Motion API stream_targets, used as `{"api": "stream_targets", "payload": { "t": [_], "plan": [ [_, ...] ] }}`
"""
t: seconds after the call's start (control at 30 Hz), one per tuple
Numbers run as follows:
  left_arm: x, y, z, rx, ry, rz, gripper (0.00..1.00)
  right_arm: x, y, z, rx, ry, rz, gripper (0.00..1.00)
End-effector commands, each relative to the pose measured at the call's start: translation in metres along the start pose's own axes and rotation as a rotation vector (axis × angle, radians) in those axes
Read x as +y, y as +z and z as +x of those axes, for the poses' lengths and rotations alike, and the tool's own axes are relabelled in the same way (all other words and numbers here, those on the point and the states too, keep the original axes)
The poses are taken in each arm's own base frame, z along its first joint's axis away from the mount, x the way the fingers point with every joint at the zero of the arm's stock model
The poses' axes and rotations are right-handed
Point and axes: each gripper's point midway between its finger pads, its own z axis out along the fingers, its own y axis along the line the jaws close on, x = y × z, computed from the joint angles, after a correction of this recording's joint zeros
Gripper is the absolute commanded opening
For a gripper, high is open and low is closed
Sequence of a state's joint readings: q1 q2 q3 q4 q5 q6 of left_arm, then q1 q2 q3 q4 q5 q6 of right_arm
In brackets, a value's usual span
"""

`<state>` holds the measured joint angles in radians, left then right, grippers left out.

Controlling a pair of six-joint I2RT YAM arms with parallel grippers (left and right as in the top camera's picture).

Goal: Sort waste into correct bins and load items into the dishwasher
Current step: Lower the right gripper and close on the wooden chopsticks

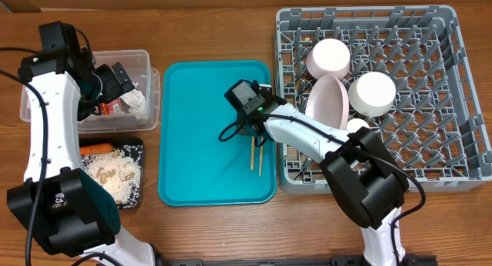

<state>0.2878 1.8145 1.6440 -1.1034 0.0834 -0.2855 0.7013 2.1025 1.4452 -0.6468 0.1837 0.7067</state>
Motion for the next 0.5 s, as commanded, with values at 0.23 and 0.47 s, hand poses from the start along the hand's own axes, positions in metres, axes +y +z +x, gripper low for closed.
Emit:
{"api": "stream_targets", "payload": {
  "t": [0.23, 0.47],
  "plan": [
    [-0.0046, 0.0045, 0.0026, 0.018, 0.003, 0.012, 1.00, -0.0016, 0.0054, 0.0076, 0.011, -0.002, 0.002, 0.04],
    [-0.0046, 0.0045, 0.0027, 0.018, 0.003, 0.012, 1.00, 0.0051, 0.0014, -0.0003, -0.010, -0.014, -0.019, 0.04]
  ]
}}
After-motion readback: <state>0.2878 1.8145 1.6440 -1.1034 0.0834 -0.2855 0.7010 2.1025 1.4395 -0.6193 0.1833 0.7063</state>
